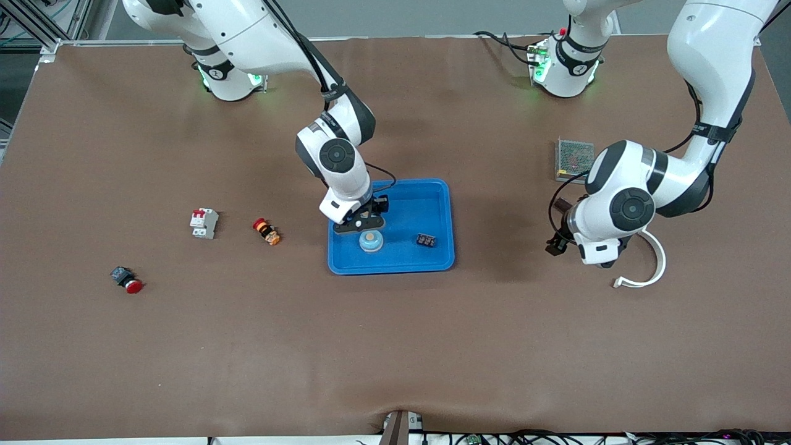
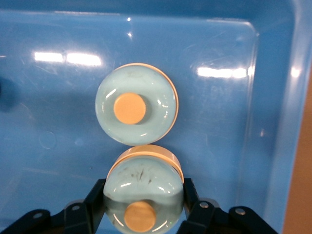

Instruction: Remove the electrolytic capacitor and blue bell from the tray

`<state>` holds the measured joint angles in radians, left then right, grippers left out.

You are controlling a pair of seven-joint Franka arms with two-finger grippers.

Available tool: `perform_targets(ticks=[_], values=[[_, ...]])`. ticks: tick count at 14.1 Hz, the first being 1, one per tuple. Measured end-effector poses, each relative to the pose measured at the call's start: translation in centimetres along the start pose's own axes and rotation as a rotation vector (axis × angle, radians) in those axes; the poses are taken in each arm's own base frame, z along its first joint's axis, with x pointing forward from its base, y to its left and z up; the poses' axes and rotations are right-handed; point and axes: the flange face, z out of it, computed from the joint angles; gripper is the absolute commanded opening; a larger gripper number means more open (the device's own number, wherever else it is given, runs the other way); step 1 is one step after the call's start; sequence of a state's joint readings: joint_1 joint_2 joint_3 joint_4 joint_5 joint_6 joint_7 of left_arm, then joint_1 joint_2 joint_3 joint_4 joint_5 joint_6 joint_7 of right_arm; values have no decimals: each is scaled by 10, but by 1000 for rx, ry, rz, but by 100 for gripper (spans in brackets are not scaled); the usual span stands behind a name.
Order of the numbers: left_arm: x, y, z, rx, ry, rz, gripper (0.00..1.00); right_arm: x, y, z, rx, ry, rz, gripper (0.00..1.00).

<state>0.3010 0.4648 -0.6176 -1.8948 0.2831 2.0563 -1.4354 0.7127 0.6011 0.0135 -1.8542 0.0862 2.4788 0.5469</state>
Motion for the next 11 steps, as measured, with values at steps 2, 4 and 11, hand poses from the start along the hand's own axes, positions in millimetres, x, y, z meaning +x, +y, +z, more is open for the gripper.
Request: perform_targets(ticks=[2, 4, 11], values=[[-20, 14, -14, -28, 13, -41, 100, 7, 2, -21, -12, -21, 8, 54], [-39, 28, -24, -53, 17, -79, 100, 17, 9, -53, -24, -43, 20, 54], [-126, 88, -21, -92, -41, -222, 100, 64, 124, -159, -23, -115, -168, 54]])
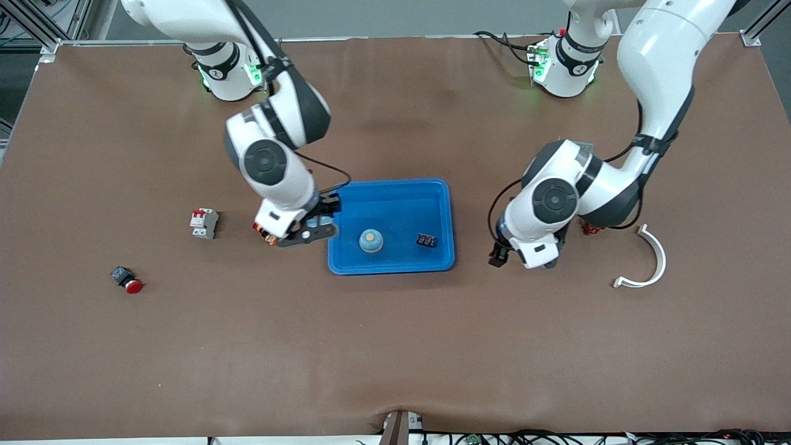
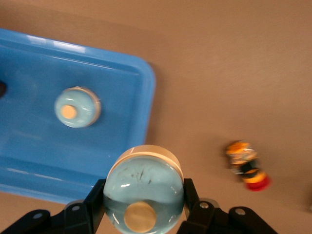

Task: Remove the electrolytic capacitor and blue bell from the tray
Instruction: 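Carry the bell toward the red button while the left gripper returns, then grasp the second capacitor in the tray with the left gripper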

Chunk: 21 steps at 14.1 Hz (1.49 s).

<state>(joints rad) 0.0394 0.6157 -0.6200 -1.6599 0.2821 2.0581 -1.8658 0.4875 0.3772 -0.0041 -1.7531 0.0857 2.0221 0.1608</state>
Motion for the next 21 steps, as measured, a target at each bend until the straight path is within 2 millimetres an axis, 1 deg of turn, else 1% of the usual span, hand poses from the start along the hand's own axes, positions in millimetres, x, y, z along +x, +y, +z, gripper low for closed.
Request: perform_targets(ticks=[2, 4, 5, 6, 7, 10, 13, 14, 15, 16, 17, 19, 21], values=[[-31, 5, 7, 1, -13, -31, 100, 2, 45, -13, 7, -8, -77, 54], [-55, 7, 13, -7, -25, -61, 99, 3, 92, -23, 16, -12, -143, 54], [-66, 8, 15, -16, -33, -66, 94, 3, 113, -25, 20, -10, -171, 54], [-77, 8, 18, -29, -42, -69, 85, 3, 133, -27, 24, -9, -199, 54], [-86, 9, 20, -45, -51, -79, 80, 2, 152, -28, 27, -9, -224, 54], [-104, 11, 33, -71, -73, -114, 76, -3, 212, -29, 39, -5, -287, 54], [-114, 16, 56, -94, -55, -153, 74, -14, 268, -28, 49, 3, -342, 54], [-121, 17, 64, -96, -49, -161, 72, -18, 283, -27, 45, 3, -356, 54], [-128, 19, 70, -95, -48, -168, 69, -21, 293, -24, 32, -1, -365, 54], [-135, 21, 75, -94, -49, -171, 65, -24, 299, -19, 18, -7, -369, 54], [-140, 23, 80, -91, -52, -173, 64, -26, 303, -14, 9, -10, -374, 54], [-142, 25, 89, -82, -54, -176, 64, -30, 312, -9, 1, -12, -400, 54], [-139, 25, 99, -72, -46, -180, 63, -36, 332, -6, 0, -1, -428, 54]])
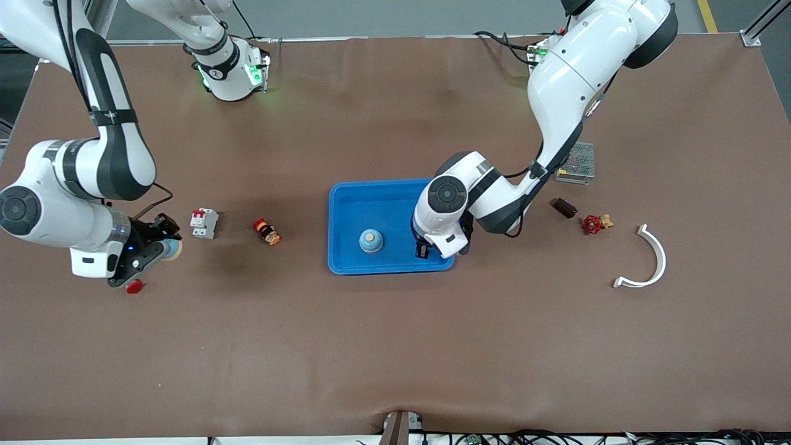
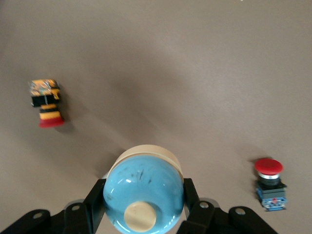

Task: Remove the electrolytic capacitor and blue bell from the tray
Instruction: 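Grasp the second capacitor in the tray with the left gripper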

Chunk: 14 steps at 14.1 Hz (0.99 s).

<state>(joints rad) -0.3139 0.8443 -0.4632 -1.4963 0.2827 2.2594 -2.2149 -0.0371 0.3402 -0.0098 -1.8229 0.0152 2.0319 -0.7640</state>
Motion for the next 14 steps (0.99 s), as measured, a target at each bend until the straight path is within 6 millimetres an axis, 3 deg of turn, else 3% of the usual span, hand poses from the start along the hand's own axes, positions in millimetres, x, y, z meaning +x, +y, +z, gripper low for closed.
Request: perform_targets(ticks=[4, 5, 10, 14], values=[[0, -3, 20, 4, 48, 0, 60, -33, 32, 19, -32, 40, -39, 54], [-1, -5, 23, 6, 53, 1, 56, -38, 35, 28, -43, 50, -48, 54], [0, -3, 24, 3, 55, -3, 0, -61, 45, 66, -64, 65, -82, 54], [3, 2, 21, -7, 53, -9, 0, -80, 61, 81, -53, 59, -95, 54]])
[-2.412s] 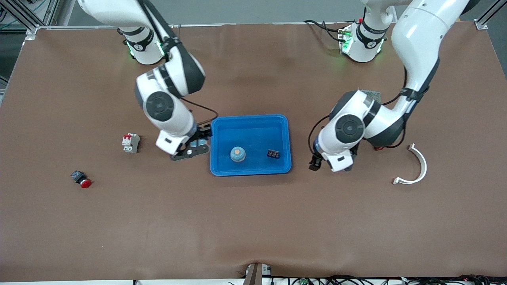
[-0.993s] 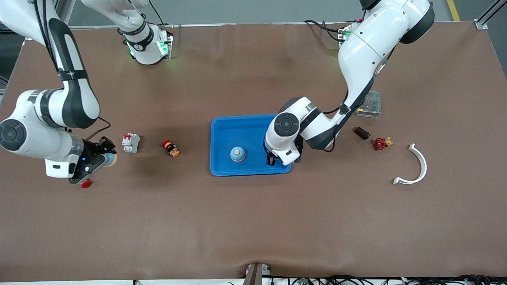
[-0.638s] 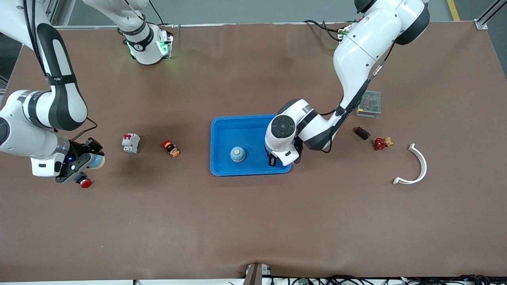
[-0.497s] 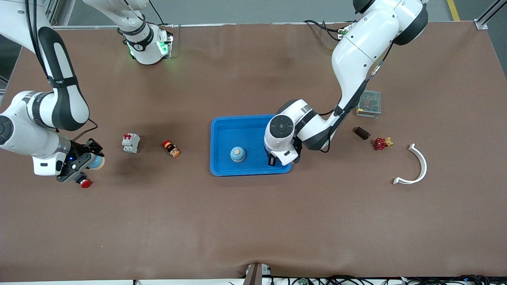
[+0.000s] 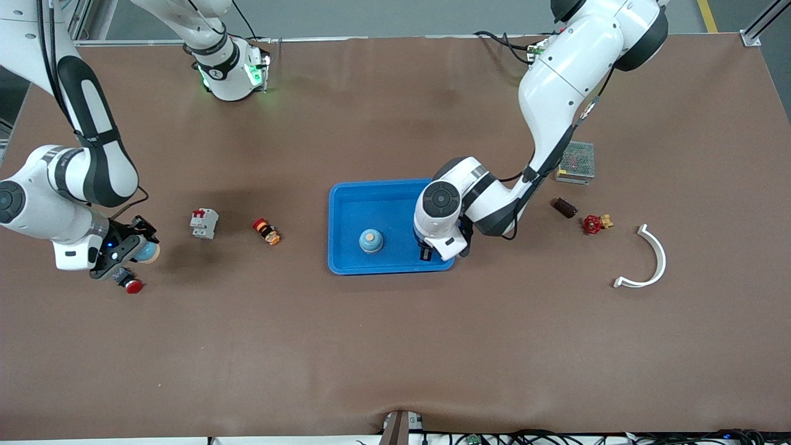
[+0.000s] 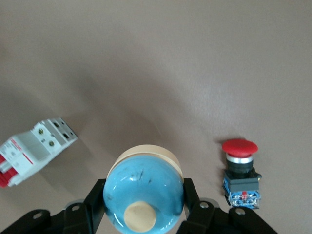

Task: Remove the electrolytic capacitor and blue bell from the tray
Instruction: 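Grasp the second capacitor in the tray with the left gripper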

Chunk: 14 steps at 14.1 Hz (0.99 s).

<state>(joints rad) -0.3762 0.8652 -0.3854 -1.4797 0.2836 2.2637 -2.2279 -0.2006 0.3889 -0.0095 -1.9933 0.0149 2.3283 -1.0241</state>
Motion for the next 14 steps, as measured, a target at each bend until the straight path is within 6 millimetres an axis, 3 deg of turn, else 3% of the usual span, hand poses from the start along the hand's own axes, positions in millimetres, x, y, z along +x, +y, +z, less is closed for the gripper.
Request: perform_targets(ticks=[3, 7, 10, 14], values=[[0, 8, -15, -24, -7, 5, 0, -11, 7, 13, -7, 5, -7, 54], [12, 13, -53, -17, 33, 69, 0, -14, 7, 35, -11, 6, -7, 54], [48, 25, -95, -9, 63, 112, 0, -15, 5, 44, -10, 6, -8, 55], [118, 42, -145, 41, 10, 158, 0, -18, 6, 51, -16, 9, -14, 55]])
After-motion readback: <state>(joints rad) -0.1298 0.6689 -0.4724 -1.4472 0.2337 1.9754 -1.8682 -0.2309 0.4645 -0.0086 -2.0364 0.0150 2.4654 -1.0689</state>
